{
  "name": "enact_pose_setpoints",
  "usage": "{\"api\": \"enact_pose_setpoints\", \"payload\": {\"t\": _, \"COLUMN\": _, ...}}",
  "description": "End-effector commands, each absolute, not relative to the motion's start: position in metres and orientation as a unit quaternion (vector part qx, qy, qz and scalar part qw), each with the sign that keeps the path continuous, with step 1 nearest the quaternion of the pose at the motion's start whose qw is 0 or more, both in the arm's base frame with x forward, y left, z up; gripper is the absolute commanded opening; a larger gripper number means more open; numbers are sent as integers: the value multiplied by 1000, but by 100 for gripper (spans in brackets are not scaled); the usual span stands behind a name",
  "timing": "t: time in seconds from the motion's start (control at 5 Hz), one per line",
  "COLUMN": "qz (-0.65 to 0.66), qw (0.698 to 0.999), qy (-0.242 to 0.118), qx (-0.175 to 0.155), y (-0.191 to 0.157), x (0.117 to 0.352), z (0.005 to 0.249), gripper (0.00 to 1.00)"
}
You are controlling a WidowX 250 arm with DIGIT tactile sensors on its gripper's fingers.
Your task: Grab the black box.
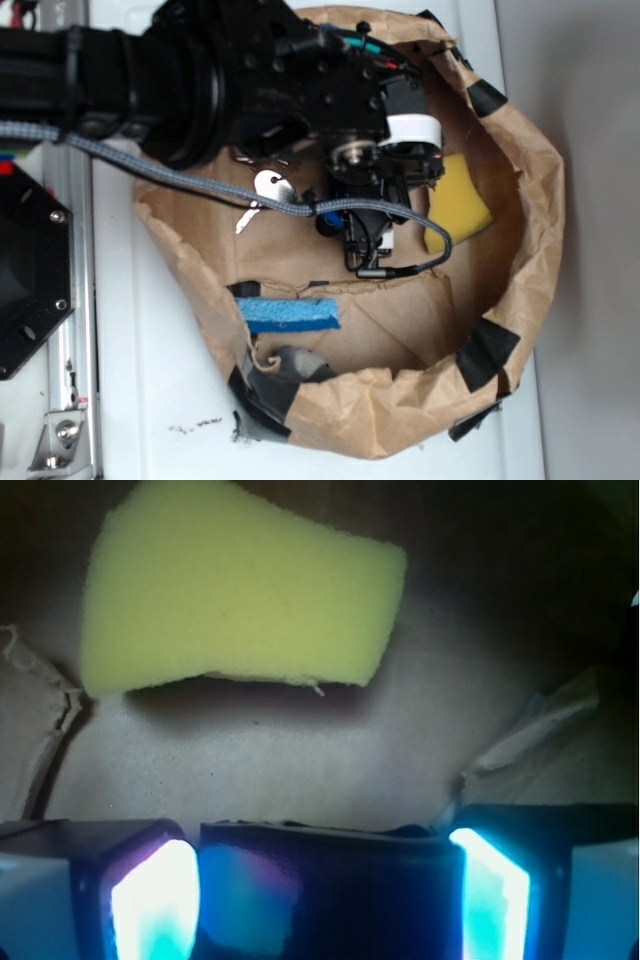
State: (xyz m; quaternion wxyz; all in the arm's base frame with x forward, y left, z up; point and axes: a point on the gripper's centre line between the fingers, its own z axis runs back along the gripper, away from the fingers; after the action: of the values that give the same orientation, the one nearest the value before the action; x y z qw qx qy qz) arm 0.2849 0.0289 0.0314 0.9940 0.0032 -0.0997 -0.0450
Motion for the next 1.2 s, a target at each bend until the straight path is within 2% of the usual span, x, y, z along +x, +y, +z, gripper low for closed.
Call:
{"api": "enact_pose_setpoints", "payload": {"t": 0.0, "qz": -35, "qw": 993, "qy": -104, "qx": -51, "y": 24, "x": 269, "z": 118, "gripper": 0}}
{"api": "enact_pose_setpoints", "payload": {"t": 0.2, "qz": -33, "qw": 992, "qy": -109, "qx": -59, "y": 21, "x": 255, "z": 158, "gripper": 0}}
{"api": "enact_pose_setpoints", "payload": {"t": 0.6, "qz": -20, "qw": 993, "qy": -114, "qx": -29, "y": 22, "x": 261, "z": 152, "gripper": 0}}
{"api": "enact_pose_setpoints", "payload": {"t": 0.8, "qz": -35, "qw": 992, "qy": -121, "qx": -5, "y": 31, "x": 269, "z": 136, "gripper": 100}}
{"api": "enact_pose_setpoints", "payload": {"t": 1.0, "qz": -54, "qw": 991, "qy": -124, "qx": 20, "y": 41, "x": 275, "z": 112, "gripper": 100}}
